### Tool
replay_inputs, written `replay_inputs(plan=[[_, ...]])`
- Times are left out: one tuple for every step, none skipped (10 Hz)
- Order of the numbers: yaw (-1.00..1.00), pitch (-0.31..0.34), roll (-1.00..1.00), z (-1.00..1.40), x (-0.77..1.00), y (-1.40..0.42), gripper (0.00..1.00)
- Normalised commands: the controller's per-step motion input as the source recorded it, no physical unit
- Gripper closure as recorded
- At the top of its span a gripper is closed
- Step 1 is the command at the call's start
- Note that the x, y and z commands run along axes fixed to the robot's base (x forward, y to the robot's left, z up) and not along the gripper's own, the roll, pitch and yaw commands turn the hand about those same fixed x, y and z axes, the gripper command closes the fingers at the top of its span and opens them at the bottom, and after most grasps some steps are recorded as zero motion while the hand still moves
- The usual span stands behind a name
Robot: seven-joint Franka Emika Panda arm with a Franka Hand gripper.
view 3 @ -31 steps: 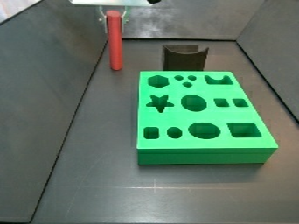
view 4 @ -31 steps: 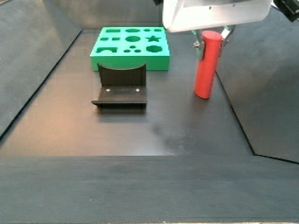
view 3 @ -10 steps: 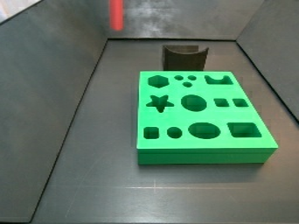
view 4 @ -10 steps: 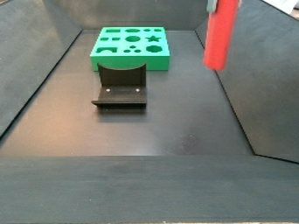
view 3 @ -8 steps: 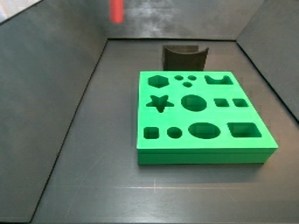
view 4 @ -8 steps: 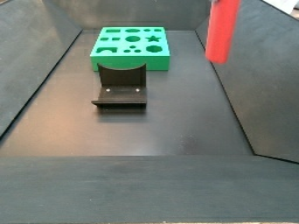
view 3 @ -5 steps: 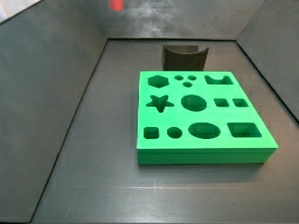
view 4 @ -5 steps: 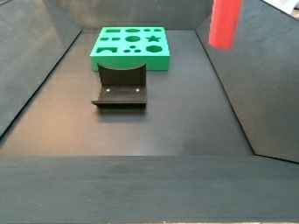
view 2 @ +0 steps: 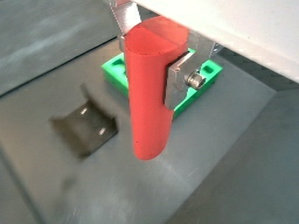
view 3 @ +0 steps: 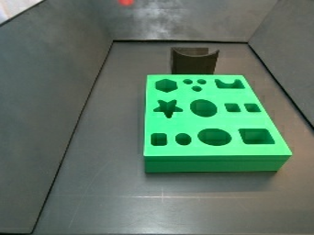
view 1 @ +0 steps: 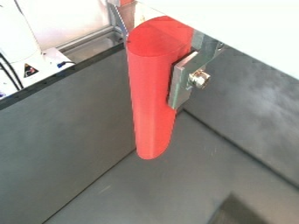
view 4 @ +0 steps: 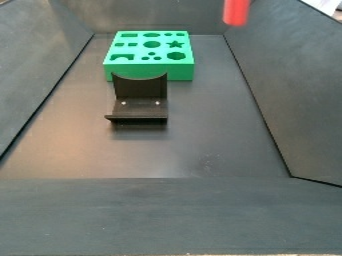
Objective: Pick up the oval object. Move up. Move to above the board. Insert the oval object.
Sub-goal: Move to above the board.
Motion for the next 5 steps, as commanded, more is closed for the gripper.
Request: replay_inputs(plan=[[-0.19,-0.005,-0.04,0.09,0.29,-1.0,1.0],[-0.09,0.014,-0.04,0.09,0.29,-1.0,1.0],[-0.04,0.041,-0.02,0.09,0.3,-1.0,1.0],[-0.01,0.058,-0.02,0.09,0.31,-1.0,1.0],[-0.01,0.079,-0.01,0.09,0.33,-1.0,1.0]])
